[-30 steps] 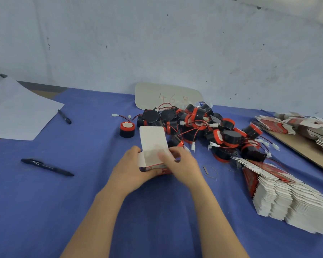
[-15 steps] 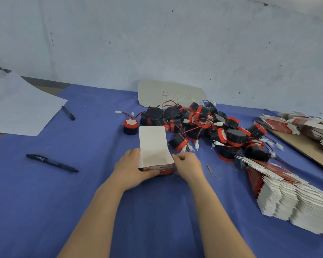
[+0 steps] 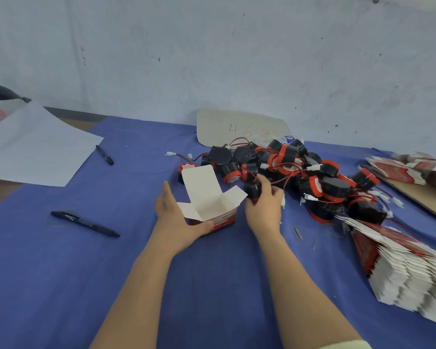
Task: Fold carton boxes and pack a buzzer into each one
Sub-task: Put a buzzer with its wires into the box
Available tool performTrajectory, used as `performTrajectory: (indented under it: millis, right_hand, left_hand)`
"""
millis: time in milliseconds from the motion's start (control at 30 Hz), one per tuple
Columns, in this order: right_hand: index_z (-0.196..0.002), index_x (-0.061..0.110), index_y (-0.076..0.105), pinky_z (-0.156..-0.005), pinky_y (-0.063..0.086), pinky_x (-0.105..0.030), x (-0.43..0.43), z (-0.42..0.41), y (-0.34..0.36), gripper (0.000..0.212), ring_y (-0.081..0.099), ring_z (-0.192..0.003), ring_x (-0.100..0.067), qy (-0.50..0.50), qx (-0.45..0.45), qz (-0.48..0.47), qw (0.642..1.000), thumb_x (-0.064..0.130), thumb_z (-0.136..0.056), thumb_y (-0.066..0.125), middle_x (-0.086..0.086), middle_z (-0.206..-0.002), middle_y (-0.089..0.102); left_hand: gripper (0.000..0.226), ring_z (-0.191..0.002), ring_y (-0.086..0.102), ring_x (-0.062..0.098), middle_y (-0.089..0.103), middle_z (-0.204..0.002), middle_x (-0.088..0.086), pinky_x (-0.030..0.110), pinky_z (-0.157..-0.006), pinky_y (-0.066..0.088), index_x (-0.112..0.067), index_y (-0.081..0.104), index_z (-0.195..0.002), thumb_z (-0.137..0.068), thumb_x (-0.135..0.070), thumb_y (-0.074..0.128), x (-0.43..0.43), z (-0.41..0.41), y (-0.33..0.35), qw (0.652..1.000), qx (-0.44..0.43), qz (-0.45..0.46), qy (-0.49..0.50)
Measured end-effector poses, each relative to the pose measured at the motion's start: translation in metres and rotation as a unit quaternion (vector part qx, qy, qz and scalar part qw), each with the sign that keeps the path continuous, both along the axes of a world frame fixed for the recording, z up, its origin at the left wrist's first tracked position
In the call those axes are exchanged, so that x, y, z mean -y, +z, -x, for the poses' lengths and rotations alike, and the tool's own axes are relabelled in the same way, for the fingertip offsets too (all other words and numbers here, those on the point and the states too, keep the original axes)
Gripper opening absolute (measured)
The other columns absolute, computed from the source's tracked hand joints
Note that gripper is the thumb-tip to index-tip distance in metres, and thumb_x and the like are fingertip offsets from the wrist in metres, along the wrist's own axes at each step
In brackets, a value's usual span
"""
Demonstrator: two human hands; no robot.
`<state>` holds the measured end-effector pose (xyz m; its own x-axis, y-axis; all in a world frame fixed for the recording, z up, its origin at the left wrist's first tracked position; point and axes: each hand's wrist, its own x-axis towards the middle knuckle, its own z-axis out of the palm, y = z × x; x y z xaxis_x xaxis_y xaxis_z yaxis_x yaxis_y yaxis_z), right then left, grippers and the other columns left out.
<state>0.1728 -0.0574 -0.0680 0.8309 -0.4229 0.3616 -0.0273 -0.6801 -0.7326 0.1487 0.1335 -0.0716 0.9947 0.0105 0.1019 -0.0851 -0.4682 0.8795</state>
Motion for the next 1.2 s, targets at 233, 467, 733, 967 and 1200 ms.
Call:
performTrajectory:
  millis: [233,467,733,967,1200]
  right_hand:
    - [-0.119,0.017,0.049,-0.093,0.047,-0.038,0.009,0.029,0.074,0.045,0.057,-0.105,-0.023,0.011,0.238,-0.068,0.969,0.022,-0.079,0.068,-0.003,-0.113,0.058]
    - [-0.119,0.013,0.061,-0.092,0.046,-0.04,-0.043,0.037,0.087,0.043,0.057,-0.106,-0.028,0.217,-0.079,0.234,0.945,0.036,-0.084,0.065,-0.009,-0.113,0.064]
    - [-0.095,0.004,0.063,-0.064,0.04,-0.033,-0.045,0.037,0.075,0.034,0.054,-0.085,-0.027,0.255,-0.221,0.242,0.91,0.035,-0.084,0.066,-0.007,-0.083,0.057]
    - [-0.094,0.012,0.056,-0.07,0.042,-0.033,-0.053,0.048,0.025,0.035,0.05,-0.095,-0.023,0.135,-0.116,0.194,0.965,0.047,-0.092,0.051,-0.003,-0.092,0.059]
    - [-0.091,0.013,0.068,-0.079,0.026,-0.035,-0.048,0.044,0.03,0.038,0.044,-0.095,-0.025,0.087,-0.098,0.327,0.936,0.031,-0.101,0.035,-0.001,-0.092,0.047]
  left_hand:
    - [0.126,-0.148,0.002,0.024,0.021,-0.156,0.006,0.052,-0.117,0.002,-0.017,-0.004,-0.152,-0.065,-0.071,0.069,-0.002,0.003,-0.002,0.972,-0.11,-0.207,0.024]
    - [0.071,-0.147,0.006,0.025,0.04,-0.144,-0.01,0.053,-0.117,0.0,-0.035,0.045,-0.133,-0.072,-0.068,0.064,0.007,0.0,-0.012,0.976,-0.034,-0.214,-0.001]
    - [0.048,-0.134,0.034,0.019,0.056,-0.117,-0.014,0.053,-0.116,0.006,-0.044,0.055,-0.117,-0.074,-0.061,0.068,0.007,-0.003,-0.011,0.976,-0.007,-0.211,-0.048]
    - [0.055,-0.126,0.043,0.022,0.059,-0.12,-0.009,0.056,-0.112,0.017,-0.041,0.056,-0.116,-0.069,-0.068,0.066,0.009,0.002,-0.004,0.97,-0.026,-0.235,-0.049]
    - [0.067,-0.132,0.038,0.026,0.043,-0.143,0.007,0.037,-0.111,0.027,-0.009,0.037,-0.142,-0.083,-0.016,0.067,0.02,0.023,0.035,0.967,0.245,-0.059,0.038]
